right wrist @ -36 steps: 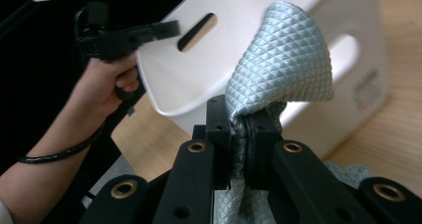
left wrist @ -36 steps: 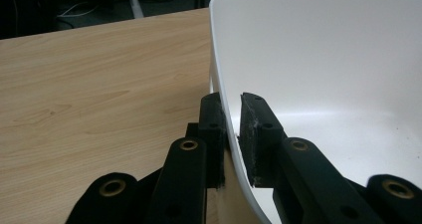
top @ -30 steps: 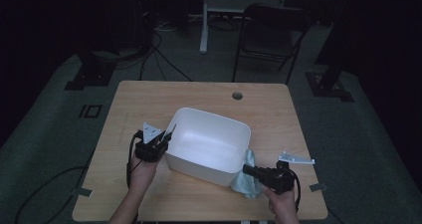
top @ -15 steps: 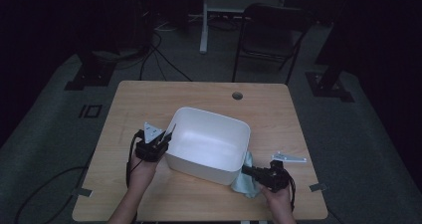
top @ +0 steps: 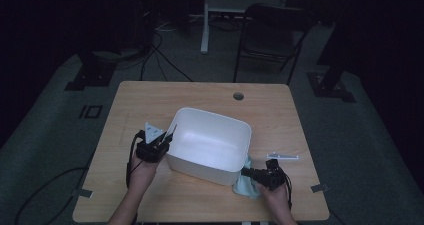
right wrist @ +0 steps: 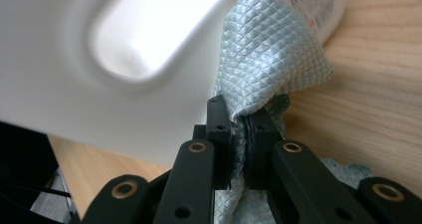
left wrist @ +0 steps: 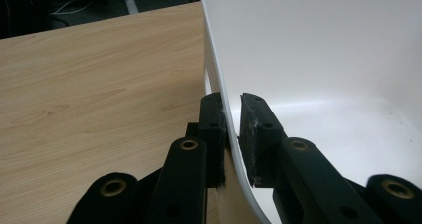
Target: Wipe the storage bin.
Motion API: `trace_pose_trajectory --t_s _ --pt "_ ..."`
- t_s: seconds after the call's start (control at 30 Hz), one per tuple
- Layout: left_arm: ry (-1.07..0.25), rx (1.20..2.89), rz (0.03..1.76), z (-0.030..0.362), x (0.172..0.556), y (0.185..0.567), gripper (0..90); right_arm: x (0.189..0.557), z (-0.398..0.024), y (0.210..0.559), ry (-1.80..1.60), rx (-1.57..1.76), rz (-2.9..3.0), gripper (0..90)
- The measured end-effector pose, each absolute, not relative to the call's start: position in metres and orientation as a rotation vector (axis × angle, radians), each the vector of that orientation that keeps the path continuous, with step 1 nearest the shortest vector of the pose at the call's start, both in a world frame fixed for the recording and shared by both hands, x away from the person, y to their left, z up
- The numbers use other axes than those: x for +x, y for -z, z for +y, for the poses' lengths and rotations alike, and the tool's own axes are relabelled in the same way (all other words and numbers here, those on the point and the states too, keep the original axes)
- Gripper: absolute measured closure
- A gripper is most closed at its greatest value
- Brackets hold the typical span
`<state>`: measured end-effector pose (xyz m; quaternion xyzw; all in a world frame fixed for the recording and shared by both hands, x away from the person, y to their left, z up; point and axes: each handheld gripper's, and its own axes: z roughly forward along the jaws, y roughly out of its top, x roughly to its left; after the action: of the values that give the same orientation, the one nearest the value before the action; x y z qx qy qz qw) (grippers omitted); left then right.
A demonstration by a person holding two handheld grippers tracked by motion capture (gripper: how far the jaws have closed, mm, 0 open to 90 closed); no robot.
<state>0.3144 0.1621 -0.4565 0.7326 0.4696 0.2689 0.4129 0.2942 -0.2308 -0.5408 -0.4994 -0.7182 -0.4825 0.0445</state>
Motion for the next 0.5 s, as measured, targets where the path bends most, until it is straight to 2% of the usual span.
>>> trace_pose_trajectory --t_s 0.2,0.4,0.5 --pt "-0.679 1.832 1.192 0.162 0.314 0.457 80.0 0.301 -0.231 0.548 1.431 -1.544 -2.194 84.2" --pt "-0.695 1.807 1.204 0.162 0.313 0.458 80.1 0.294 -0.234 0.53 1.461 -1.516 -2.247 84.2" --pt "-0.694 1.799 1.208 0.161 0.313 0.458 80.2 0.285 -0.242 0.507 1.547 -1.489 -2.262 84.2"
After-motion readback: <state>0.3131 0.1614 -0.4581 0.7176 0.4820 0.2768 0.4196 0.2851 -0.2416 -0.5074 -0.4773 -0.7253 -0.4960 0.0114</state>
